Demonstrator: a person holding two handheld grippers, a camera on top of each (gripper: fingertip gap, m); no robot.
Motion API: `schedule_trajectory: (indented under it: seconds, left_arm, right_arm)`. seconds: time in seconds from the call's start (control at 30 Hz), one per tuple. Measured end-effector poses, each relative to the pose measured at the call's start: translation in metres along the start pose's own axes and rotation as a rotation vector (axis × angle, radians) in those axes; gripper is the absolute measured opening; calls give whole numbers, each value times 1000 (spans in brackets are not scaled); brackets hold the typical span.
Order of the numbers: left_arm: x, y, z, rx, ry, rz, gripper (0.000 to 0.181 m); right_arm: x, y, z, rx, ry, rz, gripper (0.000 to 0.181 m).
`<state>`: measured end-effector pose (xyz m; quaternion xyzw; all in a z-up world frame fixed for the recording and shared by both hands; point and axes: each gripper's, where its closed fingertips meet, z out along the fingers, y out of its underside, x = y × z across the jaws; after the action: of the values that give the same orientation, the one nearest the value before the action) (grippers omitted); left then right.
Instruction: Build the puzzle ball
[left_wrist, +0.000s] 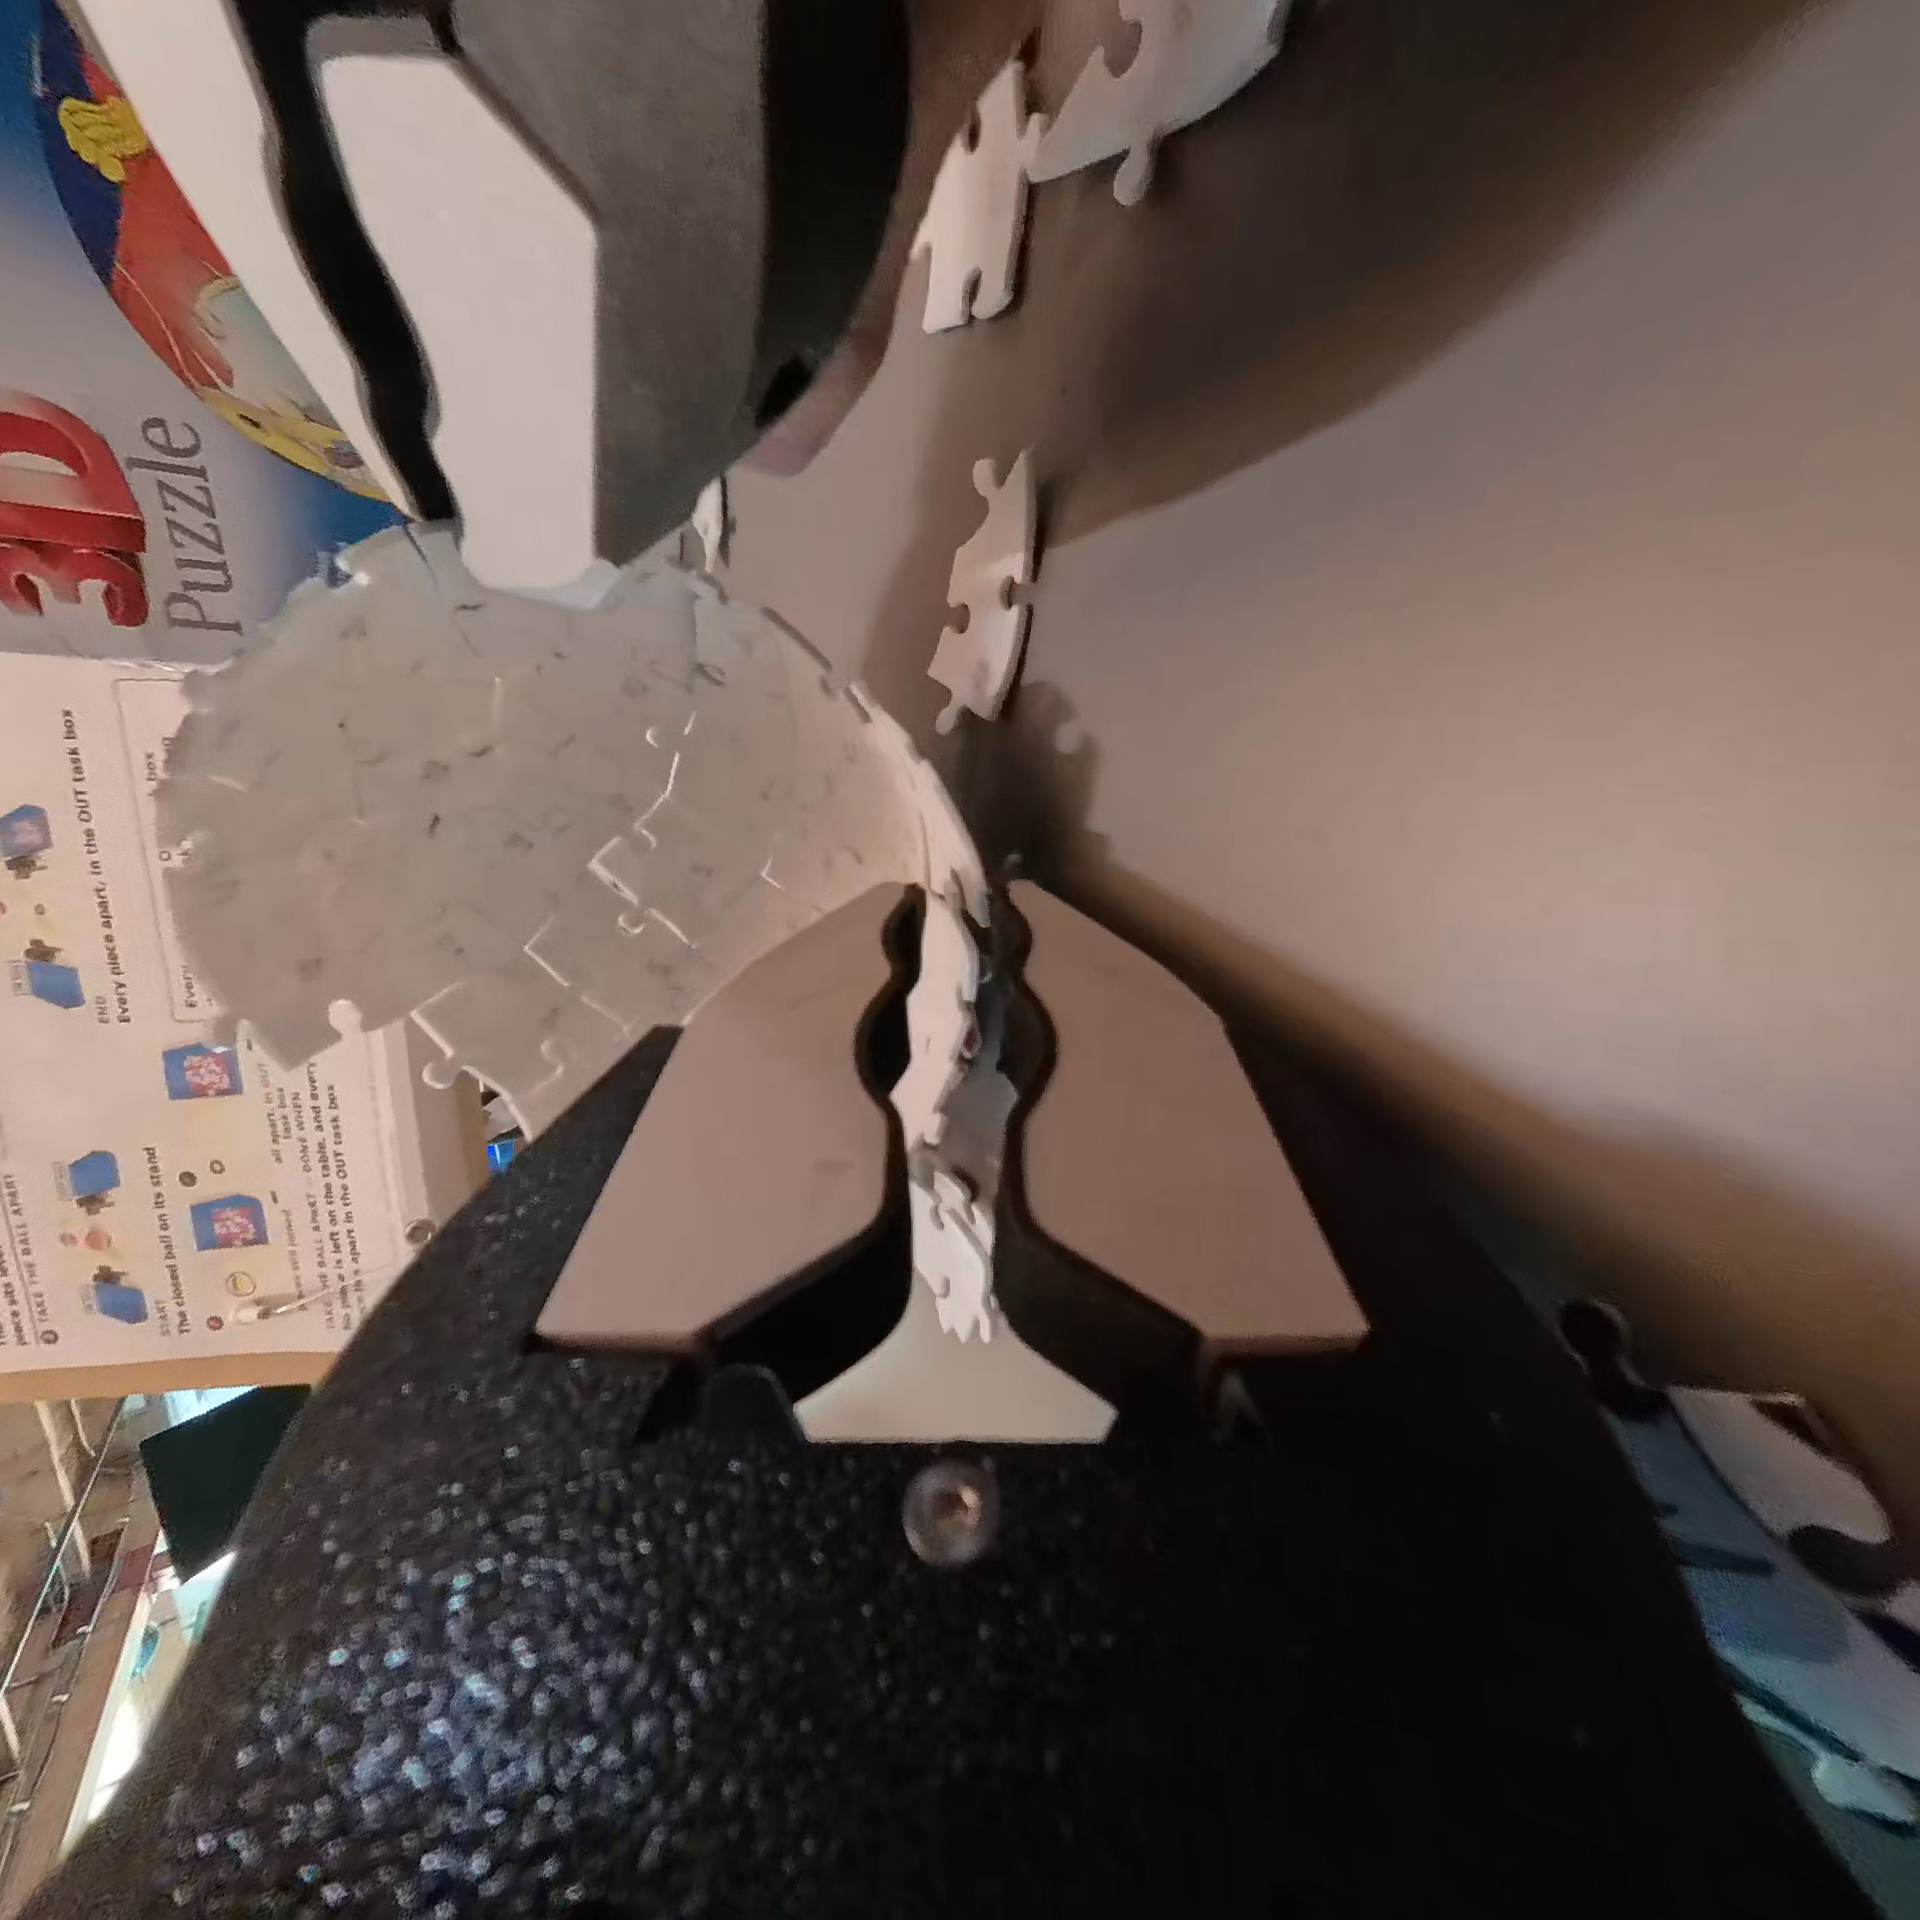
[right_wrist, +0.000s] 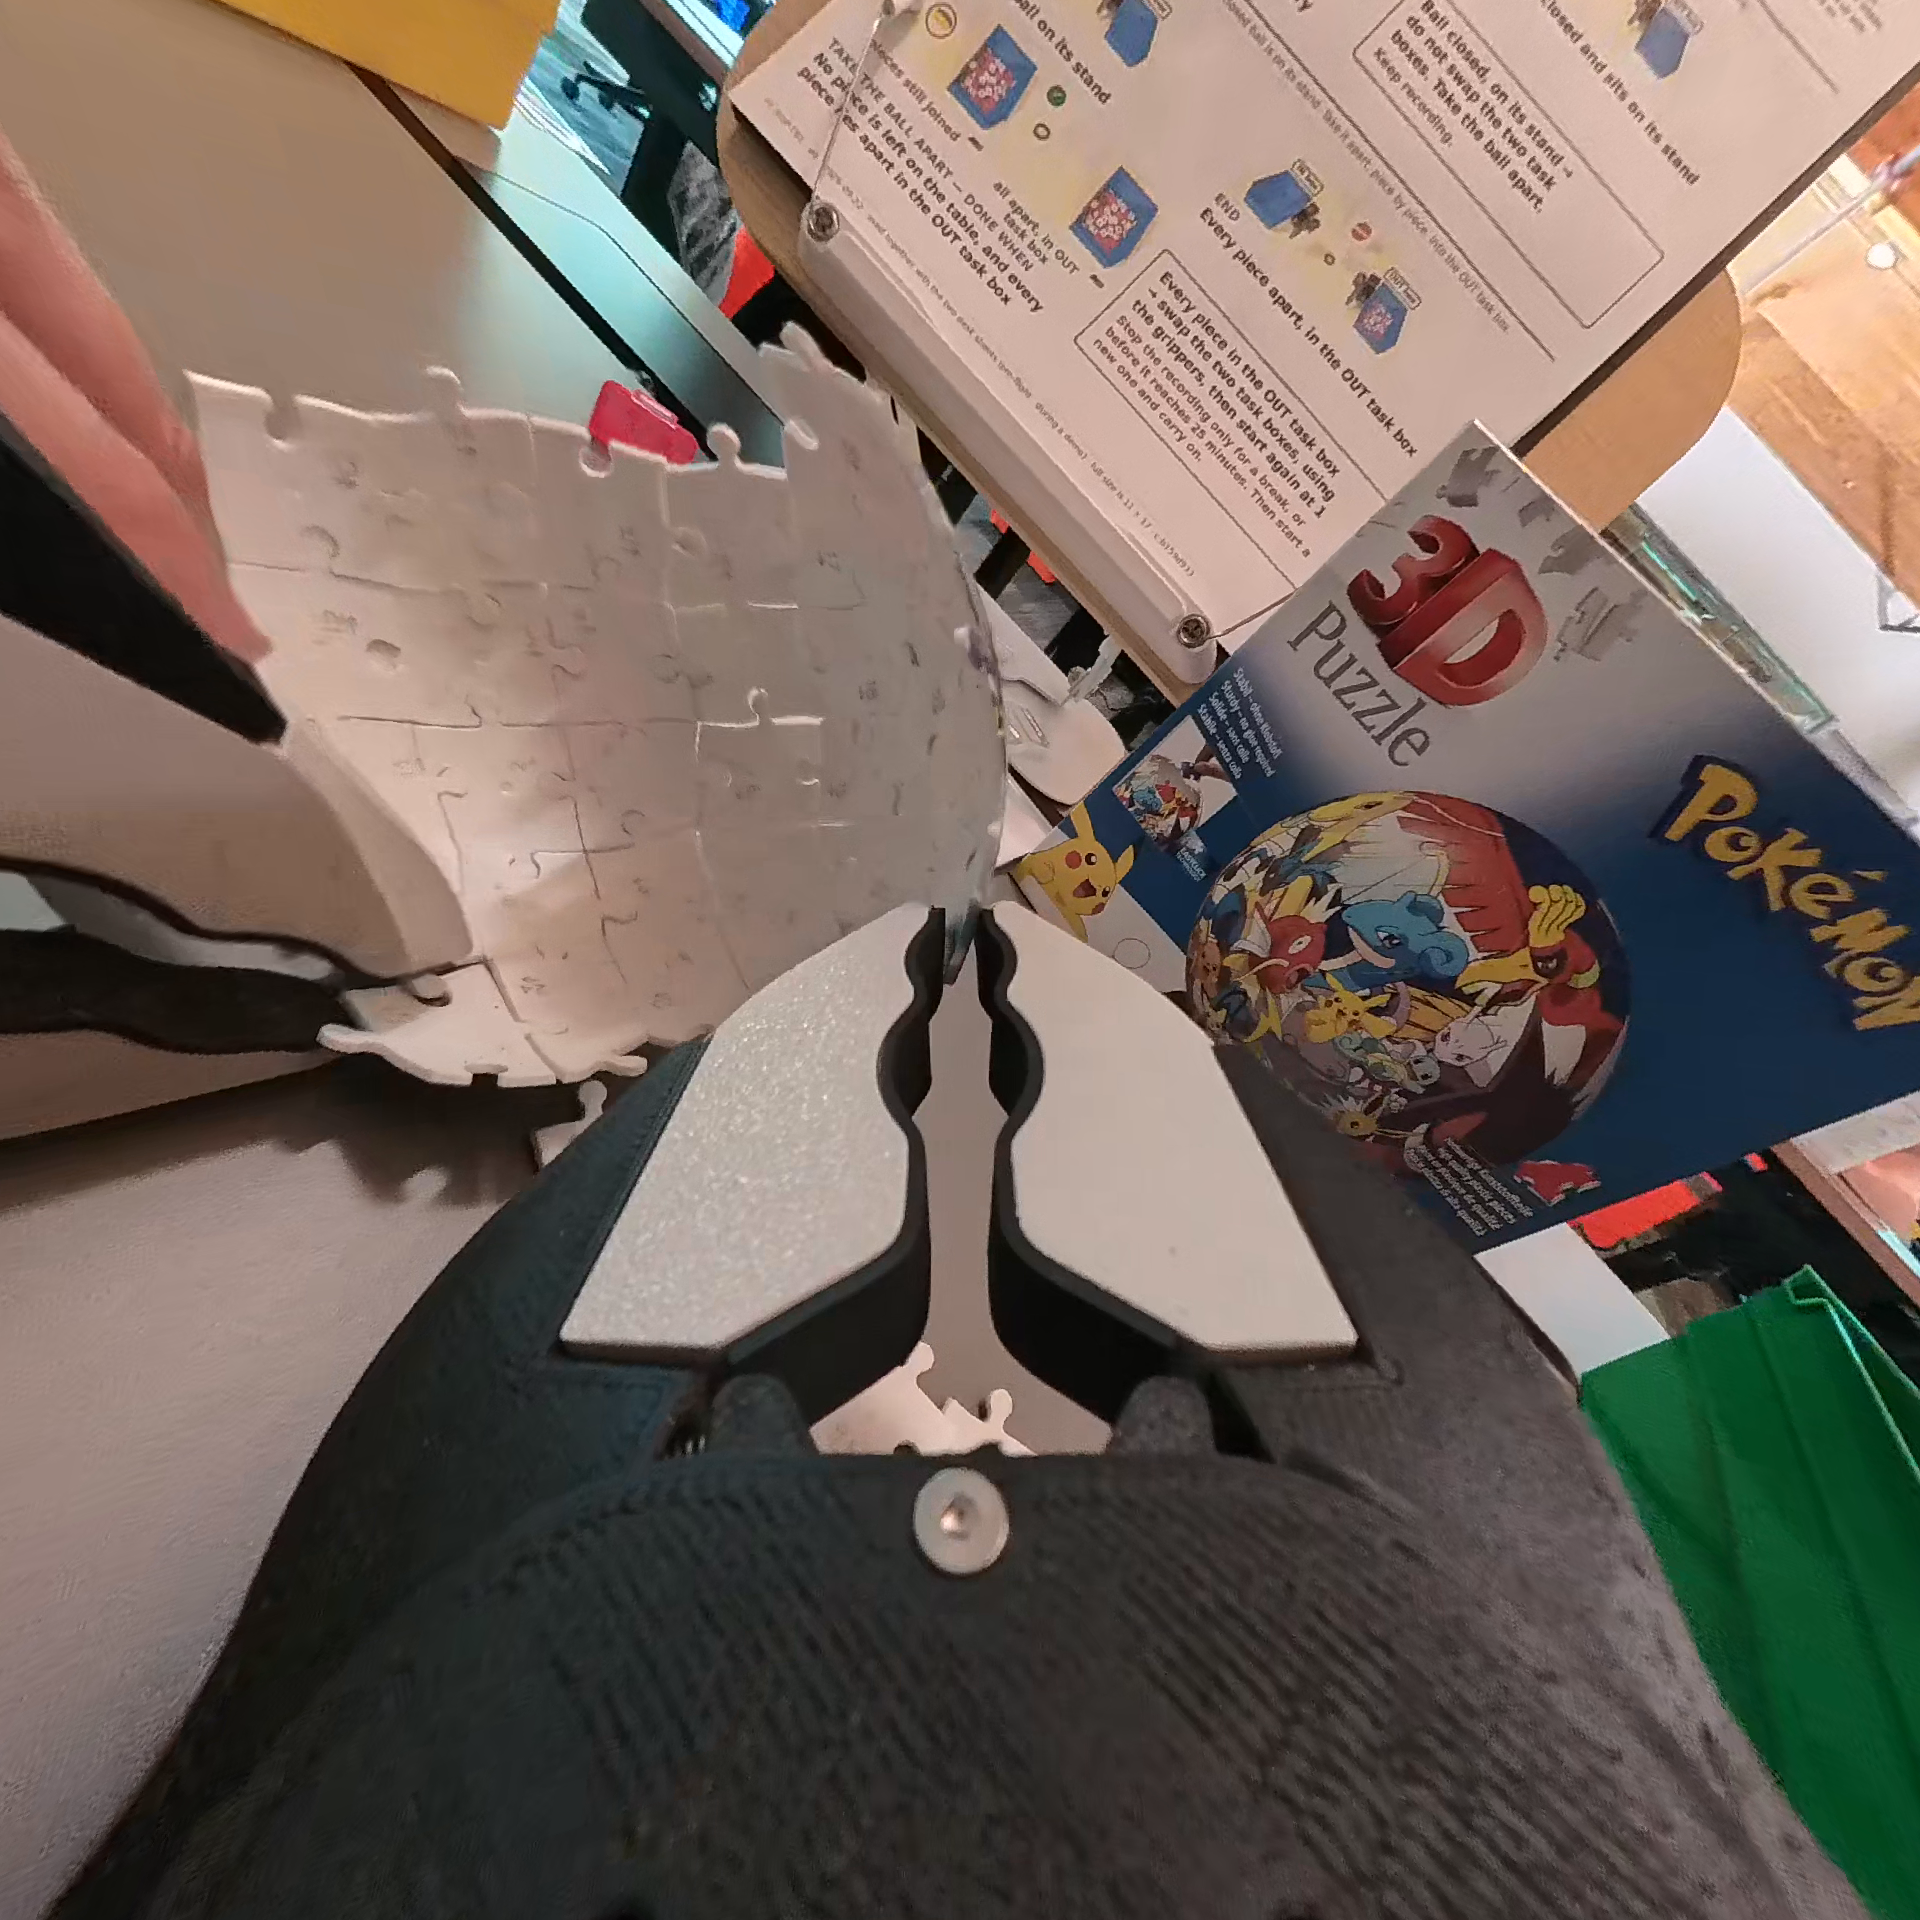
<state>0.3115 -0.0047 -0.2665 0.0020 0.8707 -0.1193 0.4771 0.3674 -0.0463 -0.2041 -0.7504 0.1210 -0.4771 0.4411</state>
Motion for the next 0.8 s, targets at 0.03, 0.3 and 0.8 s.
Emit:
schedule_trajectory:
  seconds: [0.03, 0.3, 0.8]
  left_arm:
    - [0, 0, 0, 0, -2, 0, 11]
    - [-6, -1, 3, -2, -66, 39, 18]
    - [-2, -3, 4, 60, -35, 29, 5]
  right_arm:
    - [0, 0, 0, 4, -3, 6, 6]
    - [2, 0, -1, 17, -13, 23, 6]
    - [4, 2, -1, 16, -4, -1, 6]
